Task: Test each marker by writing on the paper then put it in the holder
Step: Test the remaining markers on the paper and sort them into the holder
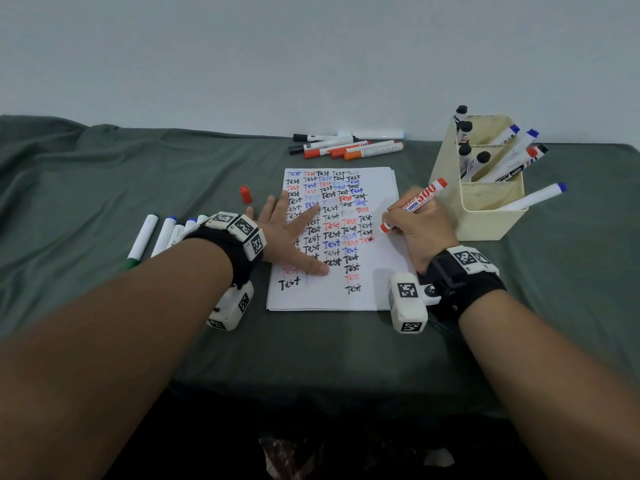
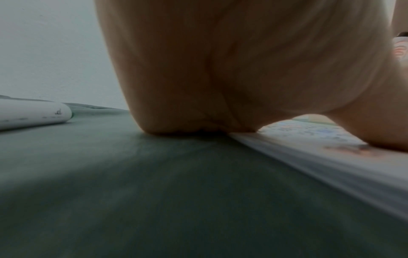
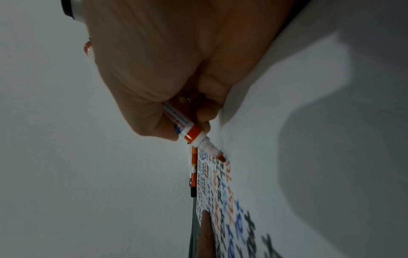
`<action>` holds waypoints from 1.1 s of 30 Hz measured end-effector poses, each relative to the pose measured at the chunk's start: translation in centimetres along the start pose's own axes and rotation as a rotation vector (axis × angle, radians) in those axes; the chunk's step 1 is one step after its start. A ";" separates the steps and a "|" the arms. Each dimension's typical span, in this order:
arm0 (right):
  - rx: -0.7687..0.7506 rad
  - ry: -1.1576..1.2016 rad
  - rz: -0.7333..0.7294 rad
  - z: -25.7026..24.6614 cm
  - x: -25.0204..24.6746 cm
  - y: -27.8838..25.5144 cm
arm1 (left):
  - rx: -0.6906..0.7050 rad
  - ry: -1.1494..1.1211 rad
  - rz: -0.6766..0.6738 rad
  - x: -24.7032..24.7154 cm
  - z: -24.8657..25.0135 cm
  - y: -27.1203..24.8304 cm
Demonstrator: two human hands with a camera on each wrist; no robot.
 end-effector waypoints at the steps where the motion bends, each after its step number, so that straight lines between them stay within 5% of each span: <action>1: 0.000 0.009 0.013 0.0 0.0 0.0 | 0.000 0.000 0.000 0.0 0.0 0.0; 20: -0.004 0.004 0.050 0.4 -0.2 0.2 | -0.006 0.007 0.014 0.3 -0.3 0.6; 33: 0.030 0.352 0.037 0.7 0.0 0.5 | 0.043 0.027 0.115 -0.2 -0.2 -0.4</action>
Point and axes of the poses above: each hand's wrist, its own y-axis towards the middle knuckle, its own x-axis out of the palm, z = x × y, the point moved 4 cm from there along y, towards the middle knuckle, and after that the axes turned 4 degrees about -x, right-handed, at the moved point
